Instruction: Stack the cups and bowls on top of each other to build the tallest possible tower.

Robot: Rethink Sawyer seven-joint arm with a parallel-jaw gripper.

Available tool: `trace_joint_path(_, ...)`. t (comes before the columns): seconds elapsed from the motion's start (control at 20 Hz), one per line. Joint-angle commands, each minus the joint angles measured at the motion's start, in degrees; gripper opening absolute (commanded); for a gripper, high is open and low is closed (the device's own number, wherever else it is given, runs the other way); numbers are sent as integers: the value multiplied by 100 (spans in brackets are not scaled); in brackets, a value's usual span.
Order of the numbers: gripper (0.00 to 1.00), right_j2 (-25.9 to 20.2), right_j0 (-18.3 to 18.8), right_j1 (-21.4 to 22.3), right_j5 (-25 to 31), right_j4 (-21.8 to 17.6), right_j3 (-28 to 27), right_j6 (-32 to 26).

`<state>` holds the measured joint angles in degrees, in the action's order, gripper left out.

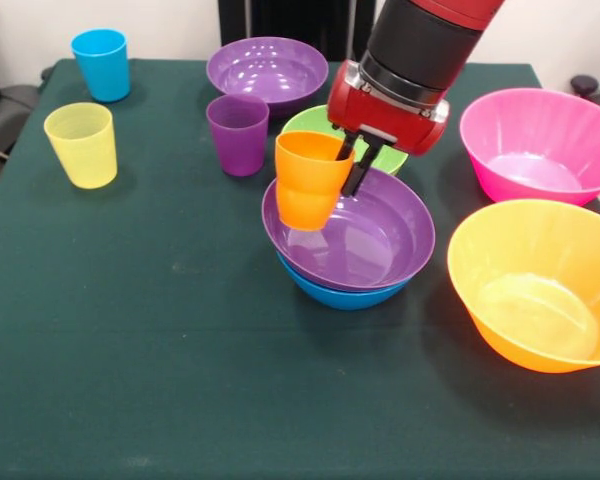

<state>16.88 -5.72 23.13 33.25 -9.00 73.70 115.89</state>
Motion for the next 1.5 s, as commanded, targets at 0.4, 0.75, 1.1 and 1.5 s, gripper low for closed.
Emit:
trace_joint_path(0.4,0,-375,68,-144,47,-178,-21,214)
trace_joint_path(0.75,0,-307,10,-174,31,-218,-63,255)
trace_joint_path(1.1,0,-202,-117,-283,-60,-249,-115,411)
trace_joint_path(1.5,0,-76,-247,-443,-111,-201,-225,519)
